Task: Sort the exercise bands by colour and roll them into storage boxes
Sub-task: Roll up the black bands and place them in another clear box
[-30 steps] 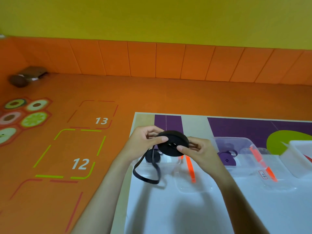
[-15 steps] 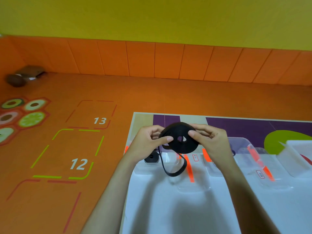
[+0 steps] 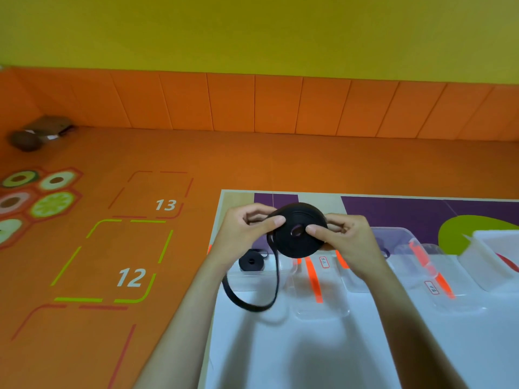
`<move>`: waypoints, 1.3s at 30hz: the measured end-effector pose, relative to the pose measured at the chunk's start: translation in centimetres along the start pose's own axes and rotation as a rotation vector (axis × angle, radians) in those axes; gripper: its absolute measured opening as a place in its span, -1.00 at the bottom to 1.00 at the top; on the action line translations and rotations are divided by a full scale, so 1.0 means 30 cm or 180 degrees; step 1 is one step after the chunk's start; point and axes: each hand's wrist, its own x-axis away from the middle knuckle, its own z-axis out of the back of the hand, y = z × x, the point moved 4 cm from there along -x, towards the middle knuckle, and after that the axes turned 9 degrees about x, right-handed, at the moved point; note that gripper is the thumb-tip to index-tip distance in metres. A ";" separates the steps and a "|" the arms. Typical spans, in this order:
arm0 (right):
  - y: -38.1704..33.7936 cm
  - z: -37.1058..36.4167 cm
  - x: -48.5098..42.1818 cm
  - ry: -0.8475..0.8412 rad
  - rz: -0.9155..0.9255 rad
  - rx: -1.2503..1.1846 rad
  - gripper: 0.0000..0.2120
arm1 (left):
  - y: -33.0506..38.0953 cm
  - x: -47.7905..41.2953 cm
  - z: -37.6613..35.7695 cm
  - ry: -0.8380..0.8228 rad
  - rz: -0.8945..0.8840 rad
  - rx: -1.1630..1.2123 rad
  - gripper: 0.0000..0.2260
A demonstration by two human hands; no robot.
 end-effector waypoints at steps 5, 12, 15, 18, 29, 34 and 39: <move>0.051 -0.042 0.043 0.0322 -0.0214 -0.0296 -0.87 | -0.083 0.059 -0.002 0.0132 0.0250 0.0085 -0.86; 0.010 0.002 0.014 -0.0295 -0.0060 0.0346 -0.77 | -0.028 0.048 -0.009 -0.0035 0.0182 -0.0218 -0.87; -0.027 0.012 -0.020 -0.0397 0.0051 0.0622 -0.82 | 0.009 0.032 -0.018 -0.0164 0.0043 -0.0475 -0.86; -0.042 0.004 -0.024 -0.0161 0.0169 0.0382 -0.87 | 0.027 0.027 -0.011 -0.0086 0.0061 -0.0275 -0.85; 0.066 -0.147 0.047 0.0974 -0.0493 -0.1278 -0.88 | -0.091 0.076 0.006 0.0803 0.0605 0.0910 -0.87; 0.111 -0.207 0.087 0.0970 -0.0544 -0.1477 -0.85 | -0.102 0.081 0.009 0.0803 0.0542 0.0896 -0.86; 0.095 -0.135 0.033 0.0048 -0.0638 -0.0676 -0.75 | -0.087 0.059 0.066 0.0647 0.0341 0.0463 -0.87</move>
